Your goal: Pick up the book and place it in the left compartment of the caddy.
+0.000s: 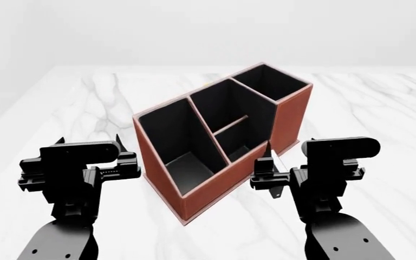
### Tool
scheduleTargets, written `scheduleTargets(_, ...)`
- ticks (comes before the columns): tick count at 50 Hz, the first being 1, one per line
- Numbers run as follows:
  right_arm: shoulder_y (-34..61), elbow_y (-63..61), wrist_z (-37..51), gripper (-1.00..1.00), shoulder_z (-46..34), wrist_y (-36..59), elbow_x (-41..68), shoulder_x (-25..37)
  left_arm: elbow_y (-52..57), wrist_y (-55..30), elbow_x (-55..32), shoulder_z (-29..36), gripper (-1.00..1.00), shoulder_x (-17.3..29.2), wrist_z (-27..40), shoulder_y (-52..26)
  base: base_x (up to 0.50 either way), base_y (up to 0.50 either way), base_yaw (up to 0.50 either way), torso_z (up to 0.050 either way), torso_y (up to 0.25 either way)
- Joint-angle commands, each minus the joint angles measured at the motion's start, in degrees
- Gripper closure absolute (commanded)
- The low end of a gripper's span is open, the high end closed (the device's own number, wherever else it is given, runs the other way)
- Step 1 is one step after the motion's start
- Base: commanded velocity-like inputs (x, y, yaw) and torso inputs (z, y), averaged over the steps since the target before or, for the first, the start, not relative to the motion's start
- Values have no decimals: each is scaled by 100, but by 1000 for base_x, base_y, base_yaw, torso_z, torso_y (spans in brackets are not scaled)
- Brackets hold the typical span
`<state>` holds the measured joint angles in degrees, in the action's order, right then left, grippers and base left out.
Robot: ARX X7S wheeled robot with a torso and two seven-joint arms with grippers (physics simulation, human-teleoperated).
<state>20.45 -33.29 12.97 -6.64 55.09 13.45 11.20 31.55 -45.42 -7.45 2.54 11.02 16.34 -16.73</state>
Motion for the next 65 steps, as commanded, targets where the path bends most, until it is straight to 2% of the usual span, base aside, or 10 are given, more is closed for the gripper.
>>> scheduleTargets(1, 493, 90, -78, -100, 184, 1059, 264, 180, 18, 18, -32, -23, -100, 27, 39, 18, 0, 0, 0, 0, 0)
scheduleTargets(2, 513, 95, -83, -100, 80, 989, 196, 281, 19, 22, -31, -20, -100, 30, 44, 21, 0, 0, 0, 0, 0)
scheduleTargets(7, 1053, 413, -298, -100, 531, 1527, 472, 356, 22, 57, -62, -52, -100, 33, 57, 51, 0, 0, 0, 0, 0)
scheduleTargets(9, 1353, 589, -379, -100, 303, 1766, 425, 630, 39, 54, -74, -53, -100, 30, 64, 58, 0, 0, 0, 0, 0)
scheduleTargets(10, 1596, 706, -395, -100, 408, 2242, 517, 612, 40, 55, -79, -49, -100, 31, 64, 60, 0, 0, 0, 0, 0)
scheduleTargets(12, 1861, 948, -510, -100, 493, 2623, 637, 645, 38, 55, -81, -46, -100, 39, 71, 62, 0, 0, 0, 0, 0)
scheduleTargets(24, 2222, 1620, -817, -100, 559, 3236, 932, 733, 29, 90, -125, -73, -100, 59, 108, 102, 0, 0, 0, 0, 0)
scheduleTargets(44, 2168, 2676, -1033, -100, 21, 2580, 907, 758, 16, 83, -194, -74, -100, 97, 159, 102, 0, 0, 0, 0, 0)
scheduleTargets(53, 2445, 3646, -1078, -100, -155, 1996, 737, 586, -34, 135, -213, -64, -100, 112, 177, 136, 0, 0, 0, 0, 0)
scheduleTargets(65, 3001, 5523, -1362, -100, -549, 860, 433, 341, -69, 150, -243, -39, -100, 124, 208, 127, 0, 0, 0, 0, 0)
